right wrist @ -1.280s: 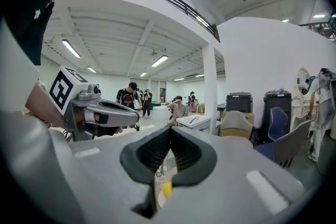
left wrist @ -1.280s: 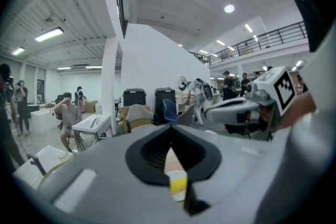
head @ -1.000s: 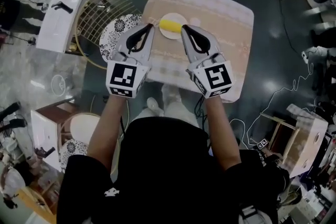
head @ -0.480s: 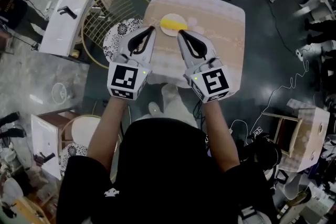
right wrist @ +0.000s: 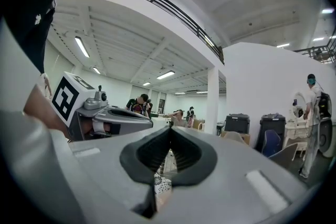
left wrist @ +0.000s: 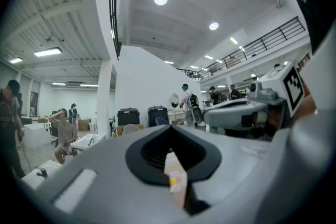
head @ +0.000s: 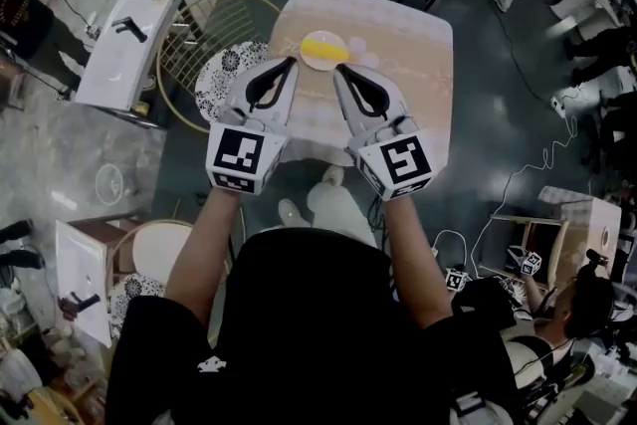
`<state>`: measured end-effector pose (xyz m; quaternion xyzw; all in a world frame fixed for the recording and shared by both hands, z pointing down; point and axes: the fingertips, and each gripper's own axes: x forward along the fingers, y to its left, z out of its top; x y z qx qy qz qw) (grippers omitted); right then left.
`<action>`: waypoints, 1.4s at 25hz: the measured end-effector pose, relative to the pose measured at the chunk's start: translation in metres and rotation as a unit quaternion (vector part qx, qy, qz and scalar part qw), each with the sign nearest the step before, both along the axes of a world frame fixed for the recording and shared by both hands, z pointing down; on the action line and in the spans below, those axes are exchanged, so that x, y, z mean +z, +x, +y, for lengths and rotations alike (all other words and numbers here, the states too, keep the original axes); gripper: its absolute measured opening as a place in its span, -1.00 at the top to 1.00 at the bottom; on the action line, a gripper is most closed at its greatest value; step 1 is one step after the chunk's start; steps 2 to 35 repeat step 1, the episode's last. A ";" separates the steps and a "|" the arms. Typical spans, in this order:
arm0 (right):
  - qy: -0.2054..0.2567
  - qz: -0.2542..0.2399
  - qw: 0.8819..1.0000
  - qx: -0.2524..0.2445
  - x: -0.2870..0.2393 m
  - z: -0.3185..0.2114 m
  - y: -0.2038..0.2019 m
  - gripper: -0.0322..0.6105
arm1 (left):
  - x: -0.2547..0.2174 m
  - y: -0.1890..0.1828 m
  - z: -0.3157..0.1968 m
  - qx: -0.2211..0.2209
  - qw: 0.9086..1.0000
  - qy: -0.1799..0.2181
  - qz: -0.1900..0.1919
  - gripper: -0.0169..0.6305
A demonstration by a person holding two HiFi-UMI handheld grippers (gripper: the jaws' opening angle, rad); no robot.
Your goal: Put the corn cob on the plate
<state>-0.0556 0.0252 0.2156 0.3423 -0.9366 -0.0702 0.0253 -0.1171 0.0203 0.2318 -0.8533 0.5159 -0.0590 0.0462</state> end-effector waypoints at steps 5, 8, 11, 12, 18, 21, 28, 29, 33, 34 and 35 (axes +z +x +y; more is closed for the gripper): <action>0.002 0.000 1.000 0.000 -0.001 0.004 0.001 0.89 | -0.001 0.002 0.003 0.001 1.000 0.001 0.001 0.92; 0.002 0.000 1.000 0.000 -0.001 0.004 0.001 0.89 | -0.001 0.002 0.003 0.001 1.000 0.001 0.001 0.92; 0.002 0.000 1.000 0.000 -0.001 0.004 0.001 0.89 | -0.001 0.002 0.003 0.001 1.000 0.001 0.001 0.92; 0.002 0.000 1.000 0.000 -0.001 0.004 0.001 0.89 | -0.001 0.002 0.003 0.001 1.000 0.001 0.001 0.92; 0.002 0.000 1.000 0.000 -0.001 0.004 0.001 0.89 | -0.001 0.002 0.003 0.001 1.000 0.001 0.001 0.92; 0.002 0.000 1.000 0.000 -0.001 0.004 0.001 0.89 | -0.001 0.002 0.003 0.001 1.000 0.001 0.001 0.92; 0.002 0.000 1.000 0.000 -0.001 0.004 0.001 0.89 | -0.001 0.002 0.003 0.001 1.000 0.001 0.001 0.92; 0.002 0.000 1.000 0.000 -0.001 0.004 0.001 0.89 | -0.001 0.002 0.003 0.001 1.000 0.001 0.001 0.92; 0.002 0.000 1.000 0.000 -0.001 0.004 0.001 0.89 | -0.001 0.002 0.003 0.001 1.000 0.001 0.001 0.92; 0.002 0.000 1.000 0.000 -0.001 0.004 0.001 0.89 | -0.001 0.002 0.003 0.001 1.000 0.001 0.001 0.92; 0.002 0.000 1.000 0.000 -0.001 0.004 0.001 0.89 | -0.001 0.002 0.003 0.001 1.000 0.001 0.001 0.92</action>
